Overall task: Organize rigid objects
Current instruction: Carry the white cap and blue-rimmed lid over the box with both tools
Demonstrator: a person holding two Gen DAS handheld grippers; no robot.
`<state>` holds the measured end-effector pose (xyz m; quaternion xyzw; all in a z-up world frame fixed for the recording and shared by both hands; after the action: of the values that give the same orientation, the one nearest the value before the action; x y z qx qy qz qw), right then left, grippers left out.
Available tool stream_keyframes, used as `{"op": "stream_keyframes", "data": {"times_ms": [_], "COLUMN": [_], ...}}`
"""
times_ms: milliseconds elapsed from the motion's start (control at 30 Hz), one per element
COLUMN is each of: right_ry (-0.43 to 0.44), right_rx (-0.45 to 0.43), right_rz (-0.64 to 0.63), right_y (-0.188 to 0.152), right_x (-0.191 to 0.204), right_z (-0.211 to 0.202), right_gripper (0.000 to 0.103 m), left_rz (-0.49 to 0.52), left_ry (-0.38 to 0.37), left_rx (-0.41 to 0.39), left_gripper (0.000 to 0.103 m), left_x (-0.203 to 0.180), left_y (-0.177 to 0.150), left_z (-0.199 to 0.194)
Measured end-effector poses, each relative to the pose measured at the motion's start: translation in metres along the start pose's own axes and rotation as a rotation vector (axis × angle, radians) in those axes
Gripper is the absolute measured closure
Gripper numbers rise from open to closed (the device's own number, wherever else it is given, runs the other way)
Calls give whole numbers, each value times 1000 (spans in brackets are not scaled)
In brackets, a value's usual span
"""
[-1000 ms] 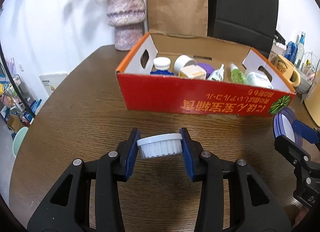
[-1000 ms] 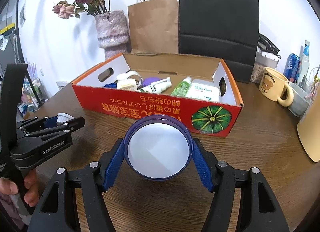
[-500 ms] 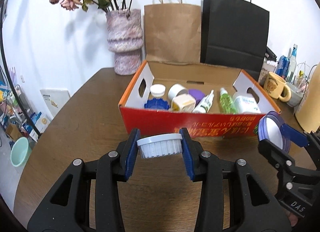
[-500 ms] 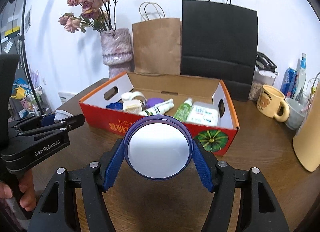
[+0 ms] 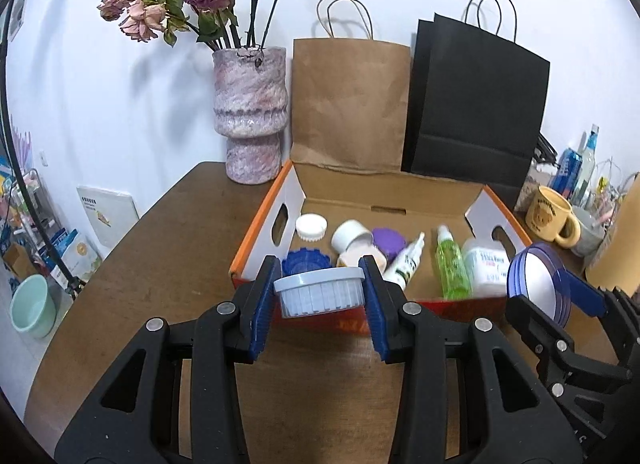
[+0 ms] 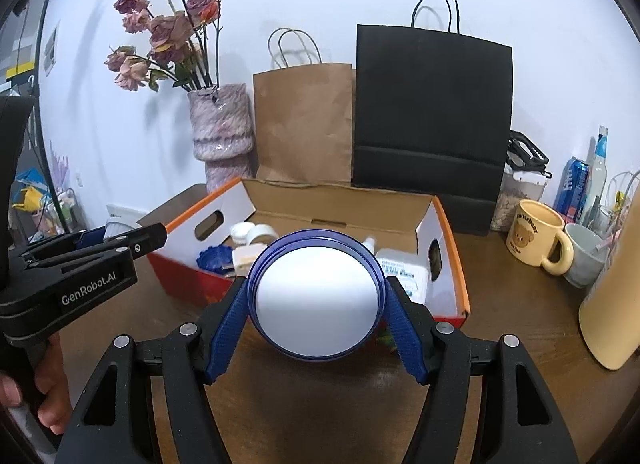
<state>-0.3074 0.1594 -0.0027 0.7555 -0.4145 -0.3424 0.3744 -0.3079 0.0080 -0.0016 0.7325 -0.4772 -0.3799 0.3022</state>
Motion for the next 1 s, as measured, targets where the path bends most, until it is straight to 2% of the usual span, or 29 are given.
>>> {"op": "stream_keyframes", "data": {"times_ms": [333,1000], "right_ry": [-11,-30], "right_rx": [-1,30], "right_rz": [12,-4], "right_y": [16,34], "right_x": [-8,-27], "right_z": [27,92], "right_gripper": [32,32], "left_rz": [-23,11], "left_ry": [-1,9], "left_rx": [-6,-2], "left_gripper": [67,67], "left_x": [-4,-23], "left_y": [20,44], "left_z": [25,86]}}
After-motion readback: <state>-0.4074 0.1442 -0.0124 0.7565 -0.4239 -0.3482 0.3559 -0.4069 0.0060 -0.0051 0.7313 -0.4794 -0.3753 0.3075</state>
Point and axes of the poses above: each gripper's, at about its wrist camera, not at the fingertips, and z roughly the way its jaws point, x to its left, y to its top, the point moved 4 cm from there along z, roughly the way its jaws point, and after that the axes turned 14 degrees about -z, right-handed, at the moved point
